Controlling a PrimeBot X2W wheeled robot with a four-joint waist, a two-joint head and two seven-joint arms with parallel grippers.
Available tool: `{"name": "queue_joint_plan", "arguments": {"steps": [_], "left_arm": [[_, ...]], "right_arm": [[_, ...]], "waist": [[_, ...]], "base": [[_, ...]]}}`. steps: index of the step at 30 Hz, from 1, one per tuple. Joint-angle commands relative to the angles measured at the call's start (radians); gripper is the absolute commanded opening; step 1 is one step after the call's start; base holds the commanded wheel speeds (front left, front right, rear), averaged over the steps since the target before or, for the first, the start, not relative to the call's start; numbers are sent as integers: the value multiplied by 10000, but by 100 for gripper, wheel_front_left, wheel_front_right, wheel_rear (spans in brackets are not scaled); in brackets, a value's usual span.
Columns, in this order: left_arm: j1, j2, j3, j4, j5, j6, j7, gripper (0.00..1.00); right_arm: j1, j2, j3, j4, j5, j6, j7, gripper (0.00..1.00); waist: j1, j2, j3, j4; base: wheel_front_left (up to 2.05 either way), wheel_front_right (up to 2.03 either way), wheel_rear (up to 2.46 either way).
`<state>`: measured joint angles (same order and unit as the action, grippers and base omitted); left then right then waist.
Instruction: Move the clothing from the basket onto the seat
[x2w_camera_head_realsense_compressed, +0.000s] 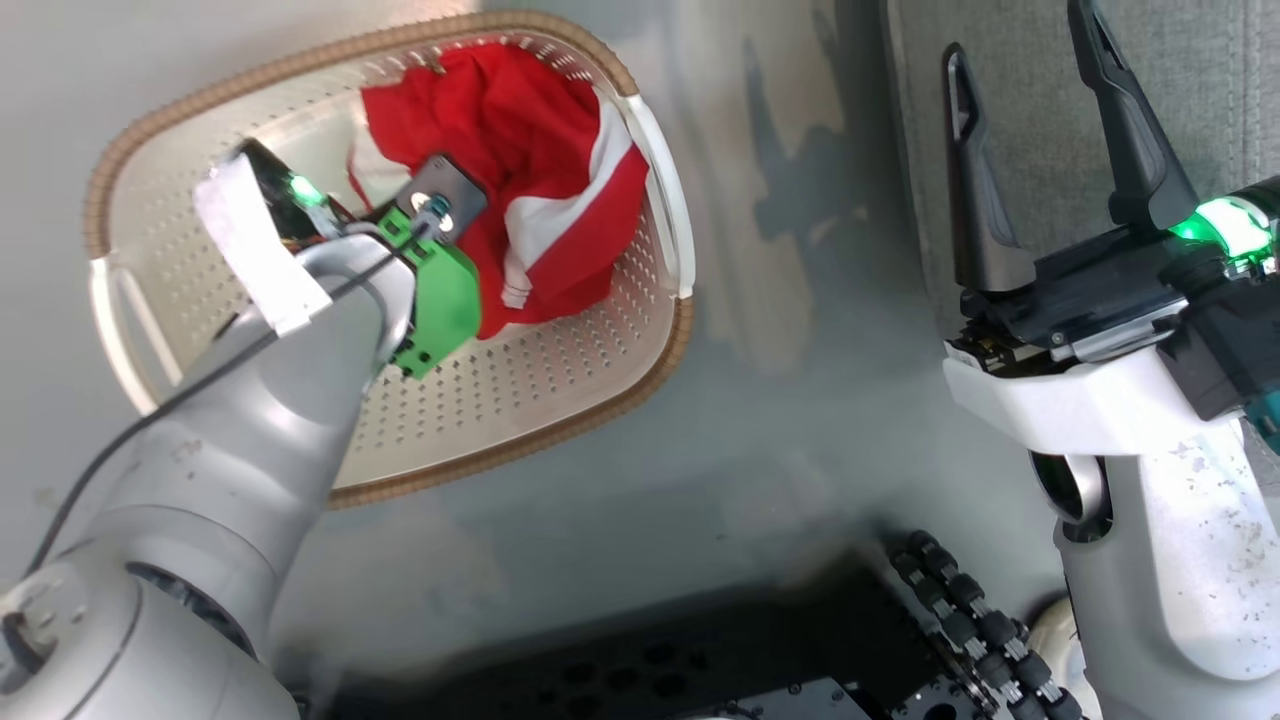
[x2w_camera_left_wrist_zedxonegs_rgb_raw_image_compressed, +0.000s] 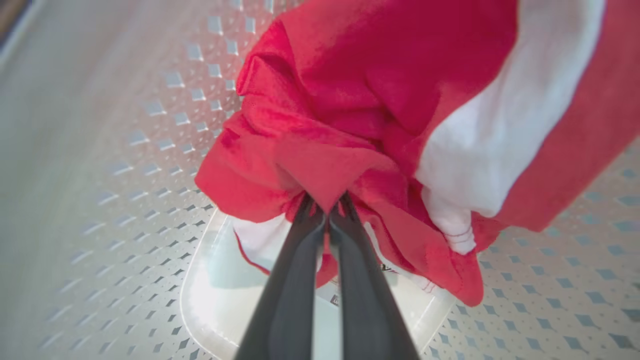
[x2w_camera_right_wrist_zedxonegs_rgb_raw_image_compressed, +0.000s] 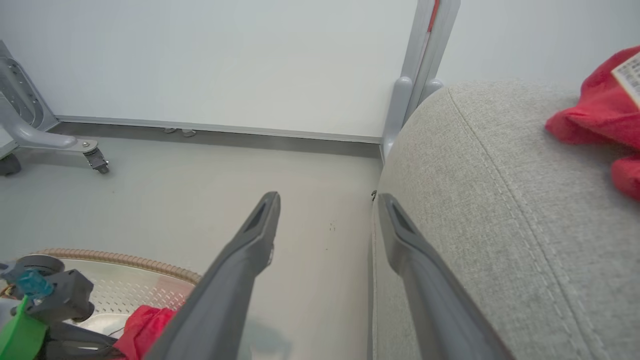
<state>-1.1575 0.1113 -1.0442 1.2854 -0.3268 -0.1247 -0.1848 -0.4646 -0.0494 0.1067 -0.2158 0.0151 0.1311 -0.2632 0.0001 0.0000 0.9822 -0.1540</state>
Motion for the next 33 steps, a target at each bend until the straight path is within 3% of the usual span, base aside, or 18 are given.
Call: {"name": "queue_joint_plan", "arguments": {"steps": [1, 15, 33], "left_arm": [[171, -55, -17, -52, -187, -54, -150, 0], [1404, -292, -410, -1526, -1444, -60, -805, 0], [3717, 441, 1721, -5138, -751, -46, -809, 0]], "right_arm": [[-99, -22, -39, 74, -58, -7, -24, 100], [516, -24, -287, 829, -500, -7, -24, 100], [1435, -25, -430, 1681, -392, -8, -24, 100]], "waist": [[-1, 0, -463, 296], [-1, 0, -2481, 1202], [-1, 0, -5125, 1911]], "base": [[0, 0, 0], [0, 0, 0], [0, 0, 0]]}}
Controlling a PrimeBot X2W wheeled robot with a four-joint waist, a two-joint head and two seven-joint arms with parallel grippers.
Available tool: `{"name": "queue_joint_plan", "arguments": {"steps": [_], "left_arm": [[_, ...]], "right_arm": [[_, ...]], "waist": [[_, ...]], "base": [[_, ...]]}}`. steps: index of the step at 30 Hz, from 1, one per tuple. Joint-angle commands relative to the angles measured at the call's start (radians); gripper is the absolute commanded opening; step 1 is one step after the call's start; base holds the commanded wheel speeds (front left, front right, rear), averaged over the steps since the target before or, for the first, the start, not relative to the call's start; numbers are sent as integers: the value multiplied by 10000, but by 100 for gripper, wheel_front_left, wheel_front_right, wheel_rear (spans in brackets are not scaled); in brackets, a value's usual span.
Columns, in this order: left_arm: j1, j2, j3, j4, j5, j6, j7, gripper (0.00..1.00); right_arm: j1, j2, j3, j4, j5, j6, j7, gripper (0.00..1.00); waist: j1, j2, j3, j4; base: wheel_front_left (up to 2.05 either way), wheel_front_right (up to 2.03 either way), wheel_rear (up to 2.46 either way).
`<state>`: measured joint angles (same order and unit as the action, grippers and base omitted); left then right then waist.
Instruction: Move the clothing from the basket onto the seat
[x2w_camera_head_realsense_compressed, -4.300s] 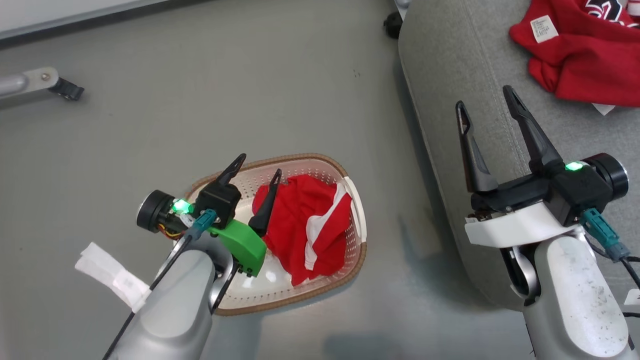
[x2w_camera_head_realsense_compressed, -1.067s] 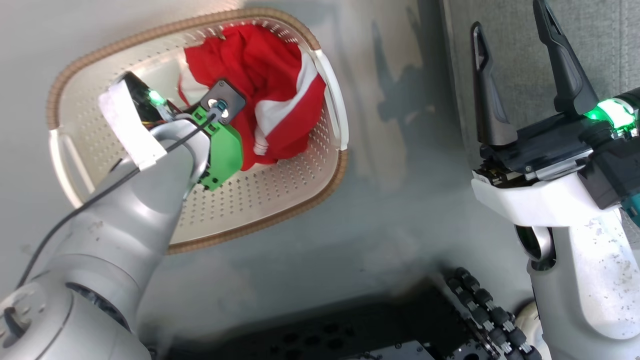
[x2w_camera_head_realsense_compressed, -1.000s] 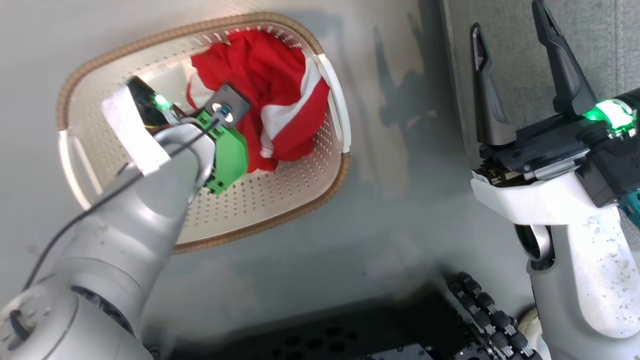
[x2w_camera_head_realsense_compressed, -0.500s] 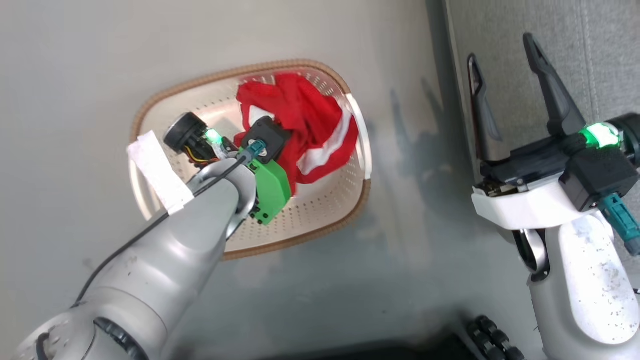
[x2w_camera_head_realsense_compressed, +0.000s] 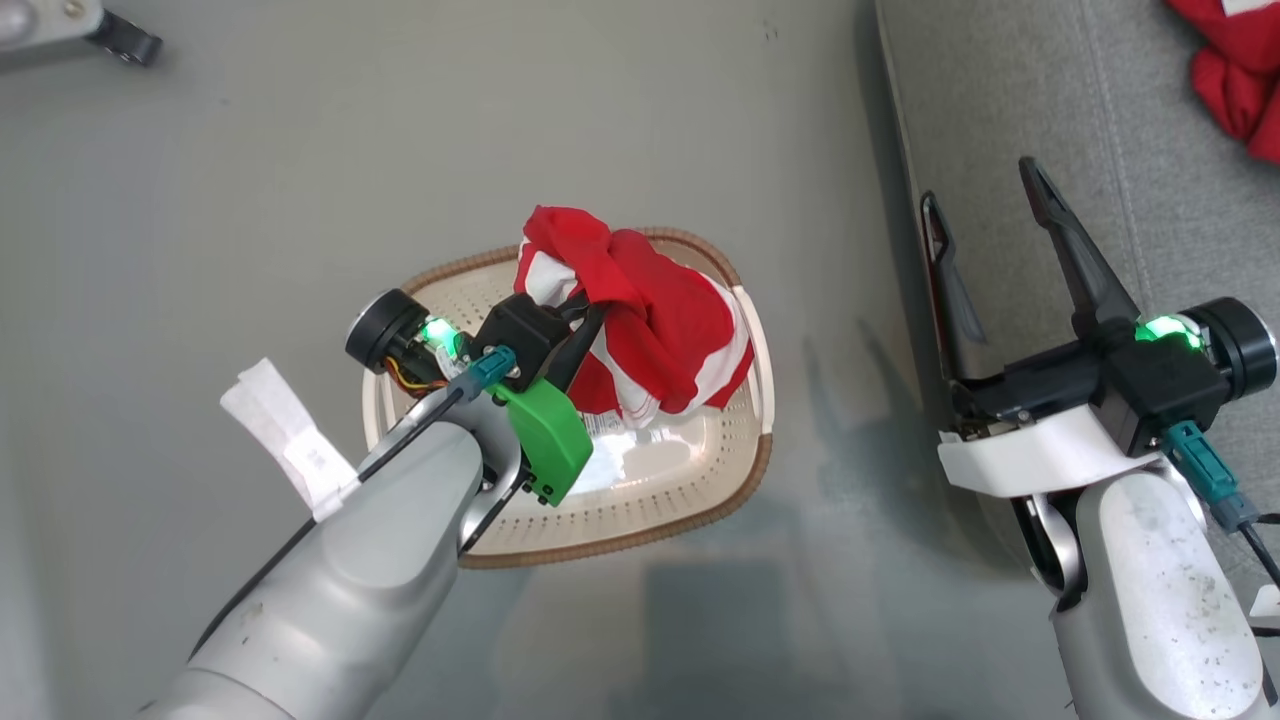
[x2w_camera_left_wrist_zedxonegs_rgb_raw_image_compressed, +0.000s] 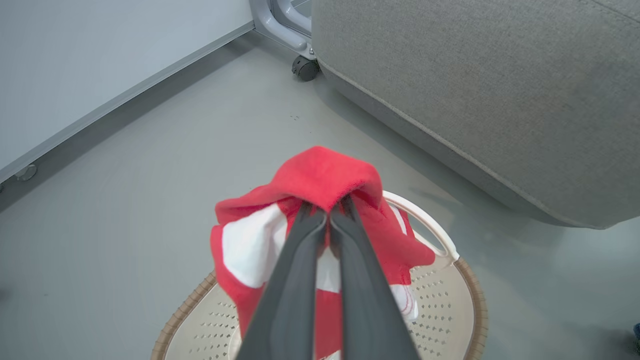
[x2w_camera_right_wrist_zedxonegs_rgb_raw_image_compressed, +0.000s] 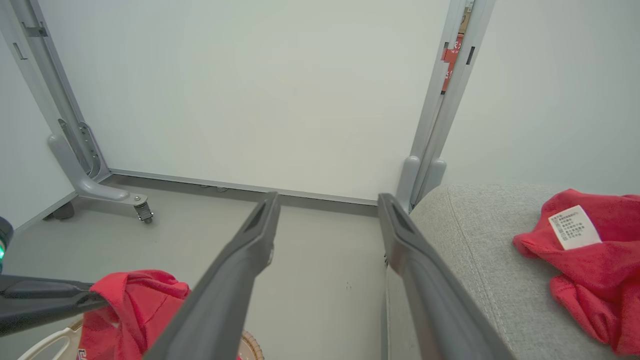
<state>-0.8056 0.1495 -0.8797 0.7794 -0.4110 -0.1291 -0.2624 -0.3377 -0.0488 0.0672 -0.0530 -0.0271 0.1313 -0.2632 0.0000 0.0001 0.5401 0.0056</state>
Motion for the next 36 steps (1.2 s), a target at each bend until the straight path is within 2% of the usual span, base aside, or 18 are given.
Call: {"name": "queue_joint_plan", "arguments": {"steps": [1, 19, 36], "left_arm": [[329, 63, 226, -260, 175, -2, -34, 0], [1841, -203, 2252, -3092, 1055, -11, -34, 0], [1522, -635, 2851, -4702, 1411, -17, -34, 0]], "right_arm": [[241, -30, -47, 83, 45, -10, -24, 100], [1324, -31, -114, 370, 316, -10, -24, 100], [1793, -30, 22, 459, 619, -9, -24, 100]], "waist": [[0, -1, -836, 345], [0, -1, -2749, 680], [0, -1, -3692, 553]], "base": [[0, 0, 0], [0, 0, 0], [0, 0, 0]]}}
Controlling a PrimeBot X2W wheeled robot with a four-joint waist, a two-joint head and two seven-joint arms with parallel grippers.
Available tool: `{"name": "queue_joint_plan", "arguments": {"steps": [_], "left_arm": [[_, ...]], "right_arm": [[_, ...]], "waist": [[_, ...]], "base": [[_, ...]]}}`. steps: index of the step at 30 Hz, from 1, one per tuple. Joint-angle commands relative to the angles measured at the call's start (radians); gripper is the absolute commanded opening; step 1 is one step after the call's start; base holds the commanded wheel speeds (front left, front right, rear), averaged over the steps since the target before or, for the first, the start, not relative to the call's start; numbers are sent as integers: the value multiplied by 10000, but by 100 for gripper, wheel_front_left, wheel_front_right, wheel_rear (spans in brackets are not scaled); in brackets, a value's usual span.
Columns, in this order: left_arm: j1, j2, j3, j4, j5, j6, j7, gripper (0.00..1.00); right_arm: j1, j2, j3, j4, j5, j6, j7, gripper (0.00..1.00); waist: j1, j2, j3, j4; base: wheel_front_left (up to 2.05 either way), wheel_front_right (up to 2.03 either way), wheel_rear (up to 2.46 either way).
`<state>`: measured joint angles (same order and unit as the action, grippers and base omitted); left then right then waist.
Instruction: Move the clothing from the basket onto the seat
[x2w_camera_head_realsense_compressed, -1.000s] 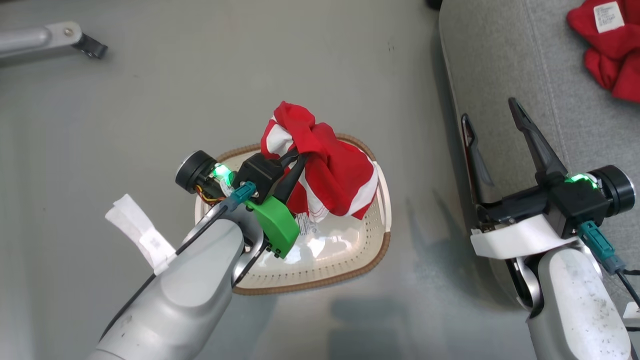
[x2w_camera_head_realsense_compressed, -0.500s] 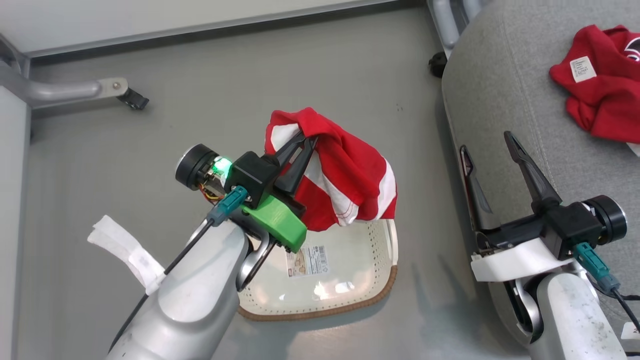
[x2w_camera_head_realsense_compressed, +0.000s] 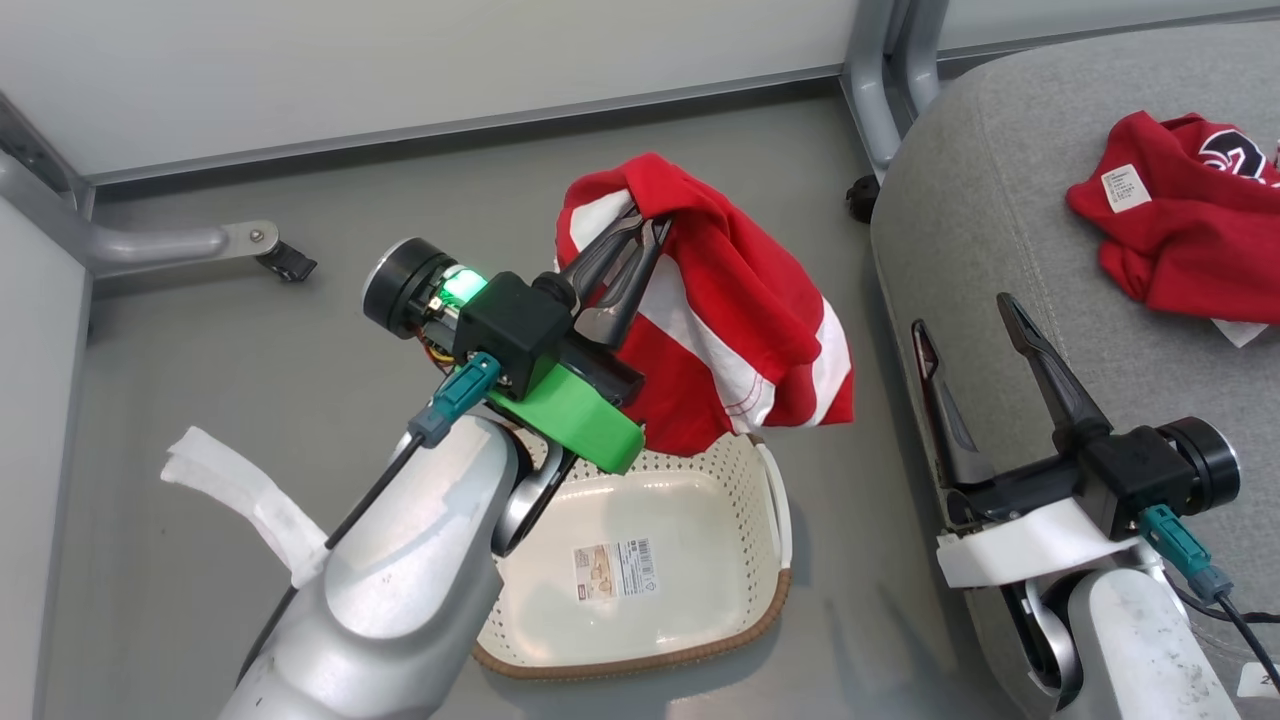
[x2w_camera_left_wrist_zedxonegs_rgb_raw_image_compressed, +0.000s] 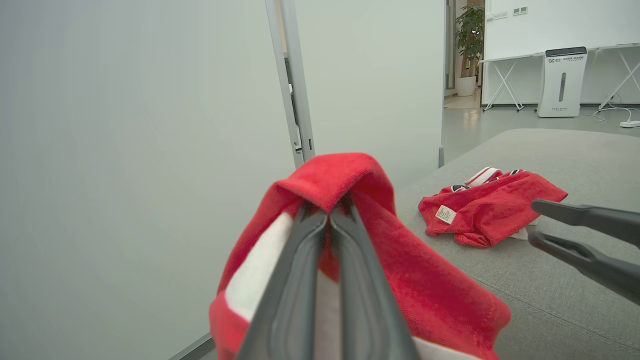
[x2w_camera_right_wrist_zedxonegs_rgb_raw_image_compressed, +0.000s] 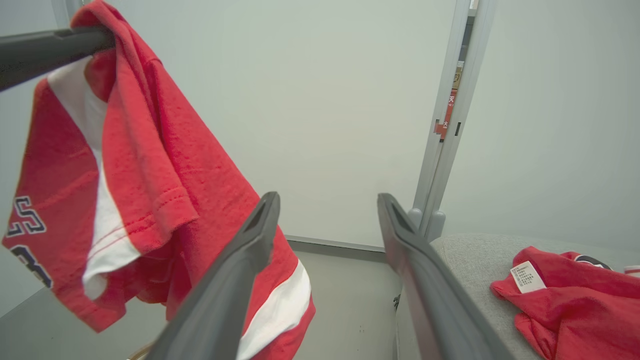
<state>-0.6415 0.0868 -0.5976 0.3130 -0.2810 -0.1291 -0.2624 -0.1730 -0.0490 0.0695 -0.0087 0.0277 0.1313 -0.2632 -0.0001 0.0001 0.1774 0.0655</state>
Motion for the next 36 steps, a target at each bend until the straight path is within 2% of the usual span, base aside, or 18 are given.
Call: {"name": "queue_joint_plan", "arguments": {"steps": [1, 11, 19, 28, 36], "left_arm": [[-117, -17, 22, -68, 107, -17, -32, 0], [167, -40, -82, -132, 101, -18, -34, 0], [214, -60, -143, -106, 80, -19, -34, 0], [-18, -190, -452, -220, 11, -19, -34, 0], [-115, -275, -838, -482, 90, -18, -34, 0]], "right_arm": [[172, -28, 2, 21, 79, -9, -24, 100], [218, -26, 104, -216, 21, -9, -24, 100], [-396, -103, 1094, -568, -314, -9, -24, 100], [-1378, -525, 2290, 348, -281, -9, -24, 100], [-2081, -766, 2765, 1353, -344, -10, -24, 100]], "waist": [[1, -1, -95, -62], [1, -1, -338, -96], [1, -1, -397, -13], [1, -1, -281, 383], [1, -1, -99, 650]], "base": [[0, 0, 0], [0, 0, 0], [0, 0, 0], [0, 0, 0], [0, 0, 0]]}}
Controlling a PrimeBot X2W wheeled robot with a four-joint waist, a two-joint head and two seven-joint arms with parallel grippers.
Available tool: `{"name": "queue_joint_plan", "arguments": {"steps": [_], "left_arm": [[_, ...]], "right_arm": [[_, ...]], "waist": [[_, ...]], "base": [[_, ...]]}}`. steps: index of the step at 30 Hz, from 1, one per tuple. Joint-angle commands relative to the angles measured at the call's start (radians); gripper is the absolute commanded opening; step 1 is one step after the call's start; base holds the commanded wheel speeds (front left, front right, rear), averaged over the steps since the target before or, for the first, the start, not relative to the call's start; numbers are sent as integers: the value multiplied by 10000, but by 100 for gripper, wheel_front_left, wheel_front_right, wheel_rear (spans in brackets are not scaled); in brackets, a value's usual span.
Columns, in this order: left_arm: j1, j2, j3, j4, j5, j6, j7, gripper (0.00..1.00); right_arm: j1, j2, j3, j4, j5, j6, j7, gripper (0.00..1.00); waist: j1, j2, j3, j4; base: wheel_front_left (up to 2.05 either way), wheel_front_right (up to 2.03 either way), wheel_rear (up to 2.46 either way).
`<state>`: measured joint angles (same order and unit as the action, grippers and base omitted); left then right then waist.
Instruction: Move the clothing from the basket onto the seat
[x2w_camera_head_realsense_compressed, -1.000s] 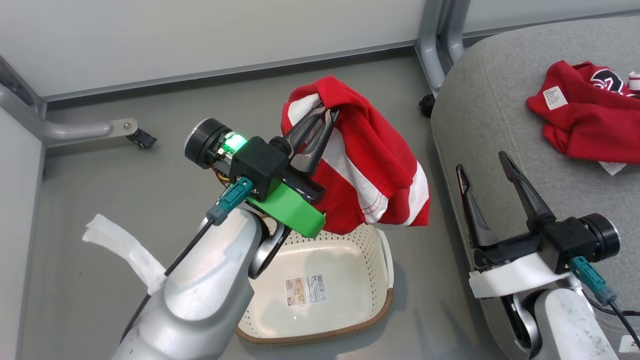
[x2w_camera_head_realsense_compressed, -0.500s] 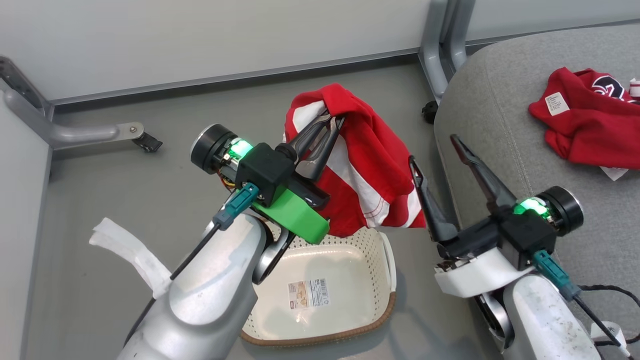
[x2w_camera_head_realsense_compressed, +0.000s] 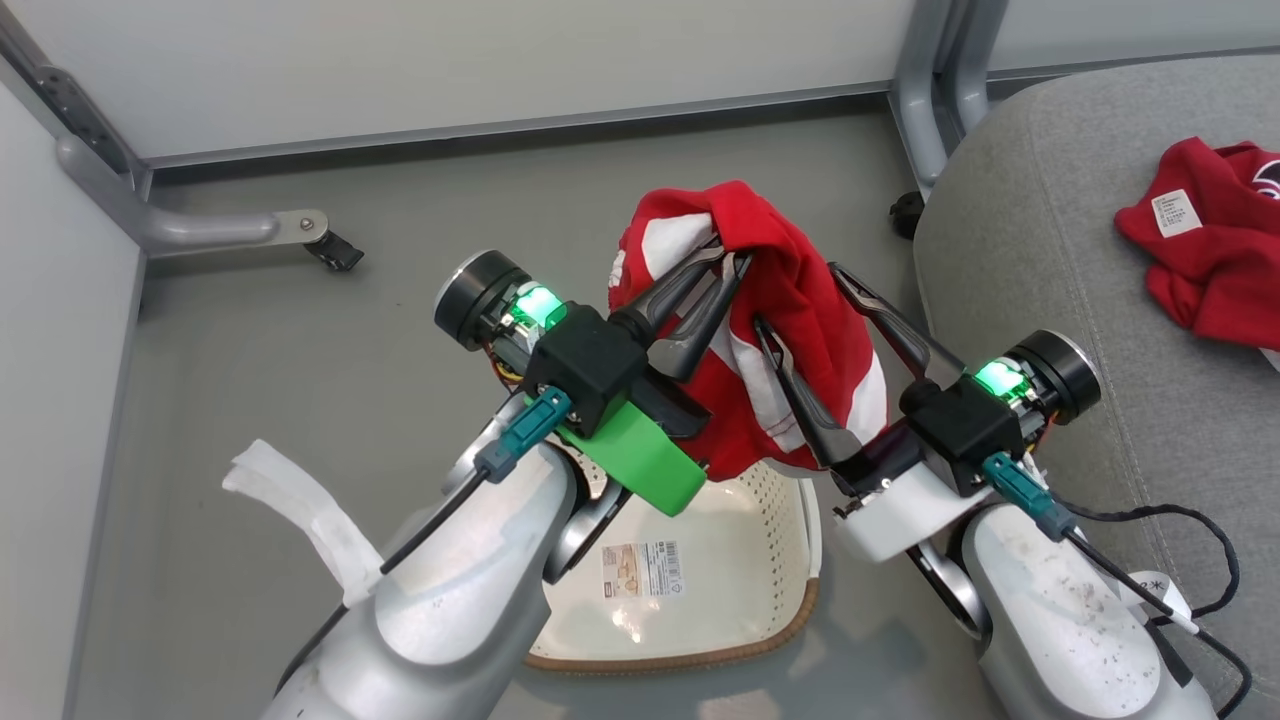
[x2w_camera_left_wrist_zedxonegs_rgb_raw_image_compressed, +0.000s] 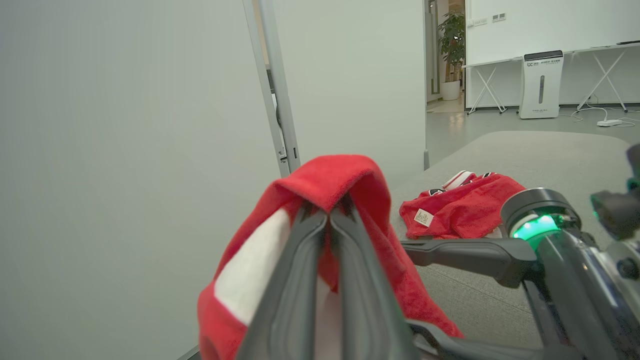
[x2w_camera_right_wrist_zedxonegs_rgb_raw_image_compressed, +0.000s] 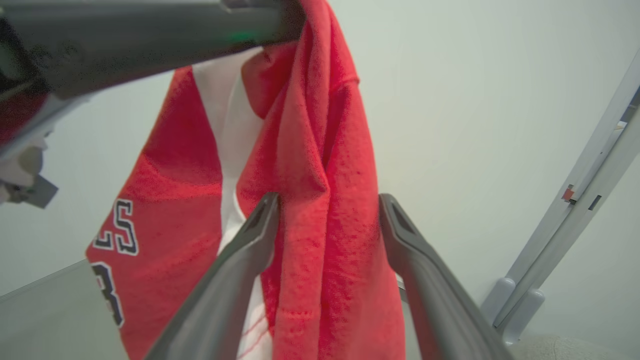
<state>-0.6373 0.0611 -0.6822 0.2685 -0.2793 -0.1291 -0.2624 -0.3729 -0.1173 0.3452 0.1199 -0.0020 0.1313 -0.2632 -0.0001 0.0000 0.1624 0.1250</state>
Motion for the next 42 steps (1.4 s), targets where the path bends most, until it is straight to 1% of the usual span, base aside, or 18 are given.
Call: {"name": "queue_joint_plan", "arguments": {"steps": [1, 9, 12, 13, 14, 27, 36, 37, 38, 39, 40, 41, 42], "left_arm": [[-170, -24, -54, -90, 67, -18, -34, 0], [-235, -69, -450, -446, 7, -18, -34, 0], [-219, -82, -520, -520, -38, -18, -34, 0], [-202, -83, -529, -524, -60, -18, -34, 0], [-171, -85, -520, -509, -75, -18, -34, 0], [13, -94, -470, -227, 74, -18, -34, 0], [-44, -78, -562, 49, 164, -18, -22, 0], [-52, -78, -560, 69, 174, -18, -22, 7], [-60, -78, -549, 87, 188, -18, -22, 36], [-52, -79, -553, 115, 183, -18, -22, 29], [-48, -79, -566, 124, 171, -18, -22, 27], [-49, -79, -564, 123, 174, -18, -22, 34], [-43, -78, -551, 145, 198, -18, -22, 45]], "right_arm": [[-202, -95, 63, 196, 4, -10, -24, 100], [-960, -419, 622, 1271, 407, -10, -24, 100], [-1086, -404, 852, 1572, 642, -10, -24, 100], [-1105, -370, 895, 1611, 743, -9, -24, 34], [-1075, -339, 913, 1646, 833, -10, -24, 0], [-664, -224, 800, 1404, 1047, -10, -24, 0], [-597, -173, 639, 1226, 1105, -11, -24, 0], [-600, -170, 625, 1212, 1104, -11, -24, 0], [-607, -163, 610, 1200, 1104, -9, -24, 0], [-612, -156, 597, 1192, 1104, -9, -24, 0], [-618, -148, 580, 1181, 1107, -9, -24, 0], [-627, -142, 568, 1169, 1111, -11, -24, 0], [-638, -138, 548, 1157, 1118, -11, -24, 0]], "waist": [[1, 0, 77, 83], [1, 0, 134, 251], [1, 0, 114, 306], [1, 0, 108, 323], [1, 0, 106, 330], [1, 0, 204, 202], [1, 0, 300, 263], [1, 0, 311, 272], [1, 0, 323, 281], [1, 0, 330, 288], [1, 0, 339, 297], [1, 0, 346, 303], [1, 0, 356, 309]], "base": [[0, 0, 0], [0, 0, 0], [0, 0, 0], [0, 0, 0], [0, 0, 0], [0, 0, 0], [0, 0, 0], [0, 0, 0], [0, 0, 0], [0, 0, 0], [0, 0, 0], [0, 0, 0], [0, 0, 0]]}}
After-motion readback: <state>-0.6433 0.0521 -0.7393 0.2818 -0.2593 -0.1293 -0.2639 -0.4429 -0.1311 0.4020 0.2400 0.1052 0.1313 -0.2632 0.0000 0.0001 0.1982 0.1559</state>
